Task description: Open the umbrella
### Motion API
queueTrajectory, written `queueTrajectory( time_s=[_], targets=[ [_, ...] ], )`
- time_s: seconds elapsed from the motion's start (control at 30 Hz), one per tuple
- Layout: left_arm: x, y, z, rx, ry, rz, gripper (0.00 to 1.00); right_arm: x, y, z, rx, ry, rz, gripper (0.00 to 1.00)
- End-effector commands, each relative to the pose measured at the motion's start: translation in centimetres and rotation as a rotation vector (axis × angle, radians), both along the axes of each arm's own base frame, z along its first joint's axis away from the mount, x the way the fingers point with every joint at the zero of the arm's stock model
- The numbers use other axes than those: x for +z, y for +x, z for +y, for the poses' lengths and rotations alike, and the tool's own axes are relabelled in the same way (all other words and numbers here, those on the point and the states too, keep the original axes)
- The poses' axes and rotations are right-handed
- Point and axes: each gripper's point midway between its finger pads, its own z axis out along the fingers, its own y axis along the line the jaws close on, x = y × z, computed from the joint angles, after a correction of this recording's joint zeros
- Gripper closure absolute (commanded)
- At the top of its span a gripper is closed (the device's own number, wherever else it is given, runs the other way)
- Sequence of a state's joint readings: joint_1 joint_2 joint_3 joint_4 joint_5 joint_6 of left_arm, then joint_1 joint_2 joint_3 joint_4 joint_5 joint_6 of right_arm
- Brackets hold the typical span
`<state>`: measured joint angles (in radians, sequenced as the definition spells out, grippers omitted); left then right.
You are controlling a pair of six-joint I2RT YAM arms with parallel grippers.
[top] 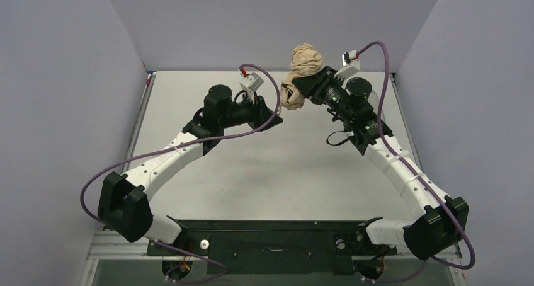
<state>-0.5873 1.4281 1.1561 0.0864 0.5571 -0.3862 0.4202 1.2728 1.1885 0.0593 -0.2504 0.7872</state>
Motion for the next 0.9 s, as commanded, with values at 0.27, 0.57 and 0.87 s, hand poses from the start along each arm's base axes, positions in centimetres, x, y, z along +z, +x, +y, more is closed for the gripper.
queueTrajectory(
  time_s=[0.27, 0.57, 0.87],
  targets=[
    [-1.4, -1.6, -0.5, -0.075, 0.038, -0.013, 1.0, 7.5, -0.1, -2.2, -0.065, 0.103, -0.204, 1.0],
    [-3.5, -3.0, -0.1, -0.112, 0.083, 0.0, 1.0, 9.0, 1.1, -3.9, -0.1, 0.098, -0.244, 1.0],
    [-5.9, -4.4, 1.0, -0.163, 0.162, 0.022, 1.0, 11.0, 2.1, -5.1, -0.129, 0.086, -0.31, 1.0]
  ],
)
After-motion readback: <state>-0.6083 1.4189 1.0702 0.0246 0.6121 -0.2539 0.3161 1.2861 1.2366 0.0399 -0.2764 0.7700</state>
